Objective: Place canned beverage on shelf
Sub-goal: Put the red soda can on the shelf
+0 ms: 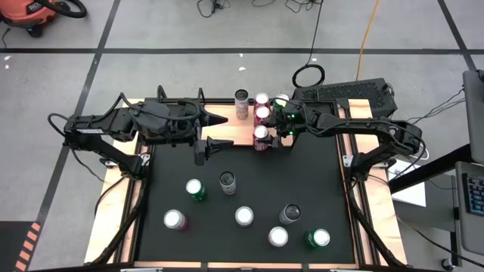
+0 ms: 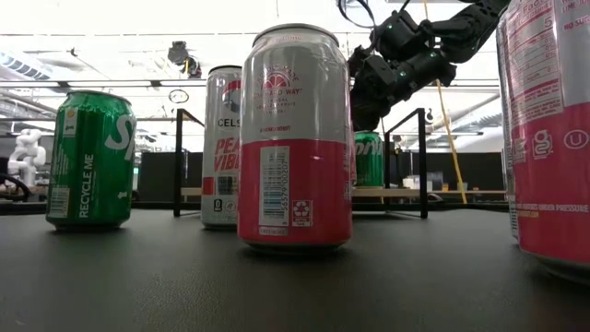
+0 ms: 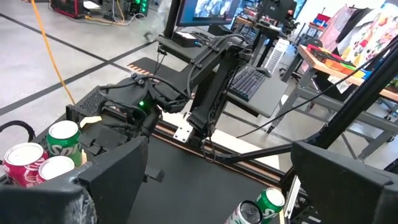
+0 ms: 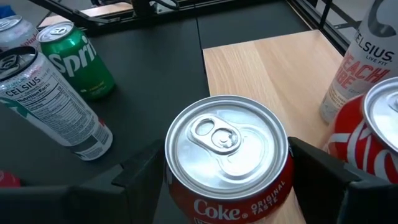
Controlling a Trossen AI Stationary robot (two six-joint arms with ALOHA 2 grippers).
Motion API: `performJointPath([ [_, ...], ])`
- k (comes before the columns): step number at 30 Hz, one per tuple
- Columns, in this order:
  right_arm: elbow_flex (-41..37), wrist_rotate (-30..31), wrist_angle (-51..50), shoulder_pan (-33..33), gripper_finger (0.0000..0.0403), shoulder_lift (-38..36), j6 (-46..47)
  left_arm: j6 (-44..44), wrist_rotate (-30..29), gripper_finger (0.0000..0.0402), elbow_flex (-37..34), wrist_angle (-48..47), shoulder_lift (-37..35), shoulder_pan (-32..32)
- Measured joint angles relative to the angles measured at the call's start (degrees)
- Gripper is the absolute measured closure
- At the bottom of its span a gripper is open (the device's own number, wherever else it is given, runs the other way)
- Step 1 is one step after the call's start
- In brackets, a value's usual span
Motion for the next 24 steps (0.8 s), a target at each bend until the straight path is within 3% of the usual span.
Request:
performJointPath([
  [24,0.0,0.1,-0.3,-0.2,0.0137,-0.2,-6.1,-0.3,0.0,0.0004,0.0,-2.0,0.0,0.0],
])
